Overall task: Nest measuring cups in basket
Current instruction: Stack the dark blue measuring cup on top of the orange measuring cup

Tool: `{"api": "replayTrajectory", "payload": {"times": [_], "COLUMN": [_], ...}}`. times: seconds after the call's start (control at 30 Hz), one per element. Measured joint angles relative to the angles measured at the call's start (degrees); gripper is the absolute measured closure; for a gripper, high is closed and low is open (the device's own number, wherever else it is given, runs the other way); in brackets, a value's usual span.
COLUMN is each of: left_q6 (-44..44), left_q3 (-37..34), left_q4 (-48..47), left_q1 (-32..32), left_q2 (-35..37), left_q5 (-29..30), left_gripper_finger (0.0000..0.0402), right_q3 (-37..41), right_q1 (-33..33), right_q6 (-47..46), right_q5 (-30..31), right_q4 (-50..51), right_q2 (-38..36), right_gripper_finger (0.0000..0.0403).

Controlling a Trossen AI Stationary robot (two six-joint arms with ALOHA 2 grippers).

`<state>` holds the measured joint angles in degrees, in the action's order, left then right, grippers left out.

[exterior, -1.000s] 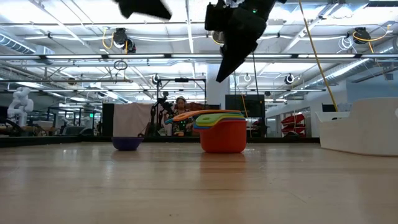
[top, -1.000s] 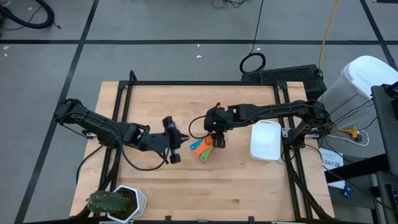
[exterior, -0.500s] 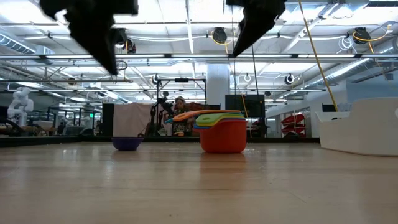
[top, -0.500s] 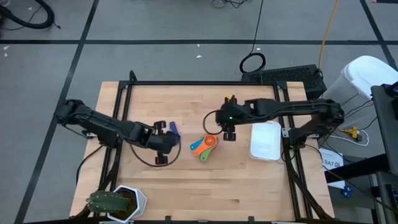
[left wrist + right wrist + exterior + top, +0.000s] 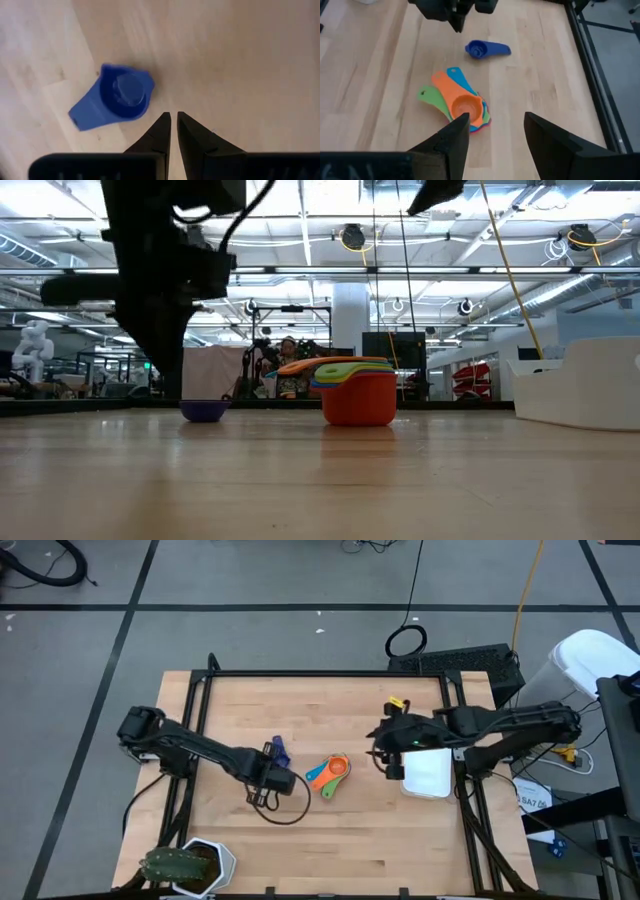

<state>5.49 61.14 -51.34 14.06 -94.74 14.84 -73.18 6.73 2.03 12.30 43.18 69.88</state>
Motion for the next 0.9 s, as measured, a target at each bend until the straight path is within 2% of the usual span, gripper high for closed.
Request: {"api": "replayTrajectory", "payload": {"times": [0.23, 0.47, 0.9], "left_q6": [4.54, 8.74, 8.93], "left_q3": [0.0, -0.02, -0.02], "left_q4": [-1.66, -2.44, -0.34], "left_q1": [-0.8, -0.8, -1.77], "left_q2": [-3.76, -3.56, -3.52], "left_q5": [1.19, 2.09, 5.17], "left_gripper_finger": [0.0364, 0.0355, 0.0216], "right_q3": [7.9, 15.29, 17.28], "right_q1": [0.52, 0.49, 0.52], "right_q6": [-3.84, -5.56, -5.89], "right_q5": [0.1, 0.19, 0.14], "right_q4": [-2.08, -5.8, -7.14], "right_q2": [-6.28, -10.45, -11.4], "right_gripper_finger": [0.0225, 0.0225, 0.0225]}}
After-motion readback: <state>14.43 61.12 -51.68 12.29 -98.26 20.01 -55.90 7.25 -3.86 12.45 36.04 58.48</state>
